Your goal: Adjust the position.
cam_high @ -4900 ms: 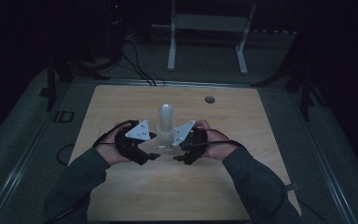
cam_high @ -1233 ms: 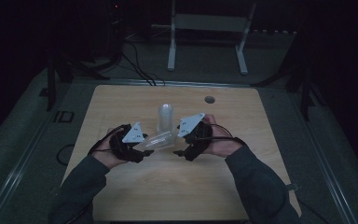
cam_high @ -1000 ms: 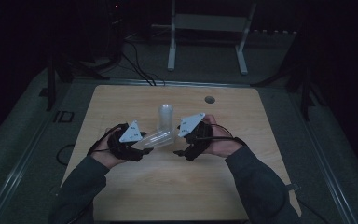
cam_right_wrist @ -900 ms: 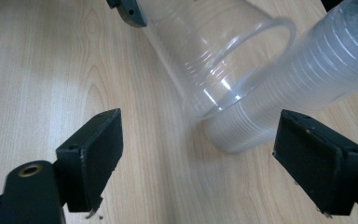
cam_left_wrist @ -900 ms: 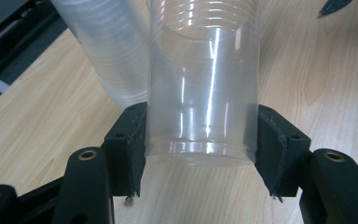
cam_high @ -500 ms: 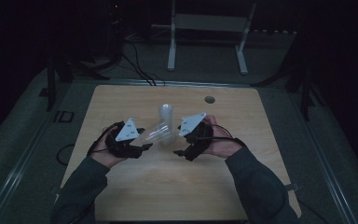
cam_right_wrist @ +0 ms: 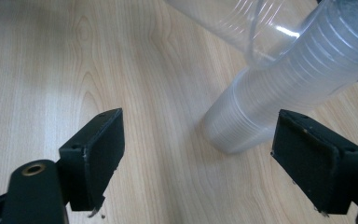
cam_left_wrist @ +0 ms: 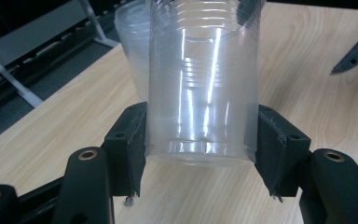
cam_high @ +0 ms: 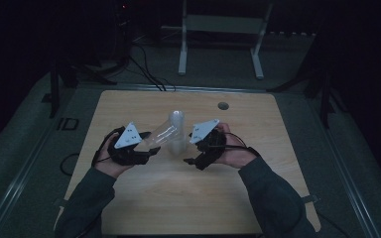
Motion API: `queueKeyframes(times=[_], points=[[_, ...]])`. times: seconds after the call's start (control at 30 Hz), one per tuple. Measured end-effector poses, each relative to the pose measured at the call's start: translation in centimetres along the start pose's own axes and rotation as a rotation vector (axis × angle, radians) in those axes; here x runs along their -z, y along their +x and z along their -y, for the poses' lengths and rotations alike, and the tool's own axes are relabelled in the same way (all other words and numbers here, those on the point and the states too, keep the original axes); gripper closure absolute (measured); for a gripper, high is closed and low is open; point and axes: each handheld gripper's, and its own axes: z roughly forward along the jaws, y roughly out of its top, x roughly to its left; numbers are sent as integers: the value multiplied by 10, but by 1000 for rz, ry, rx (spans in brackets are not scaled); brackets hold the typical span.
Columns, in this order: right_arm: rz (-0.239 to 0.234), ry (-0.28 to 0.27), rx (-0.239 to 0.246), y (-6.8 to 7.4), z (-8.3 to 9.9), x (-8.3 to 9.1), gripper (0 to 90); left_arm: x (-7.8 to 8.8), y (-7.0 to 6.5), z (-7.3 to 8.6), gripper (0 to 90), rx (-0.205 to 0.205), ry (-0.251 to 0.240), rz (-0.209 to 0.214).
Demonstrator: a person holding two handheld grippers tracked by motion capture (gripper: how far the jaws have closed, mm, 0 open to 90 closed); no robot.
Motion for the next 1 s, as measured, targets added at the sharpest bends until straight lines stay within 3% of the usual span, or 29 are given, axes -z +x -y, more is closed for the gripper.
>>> queueKeyframes(times=[0.53,1.0], points=[[36,-21,-44,2,1,-5,172,5,2,1,410,43,-72,-50],[54,-92,-70,5,-6,-5,173,6,1,1,410,68,-120,-97]])
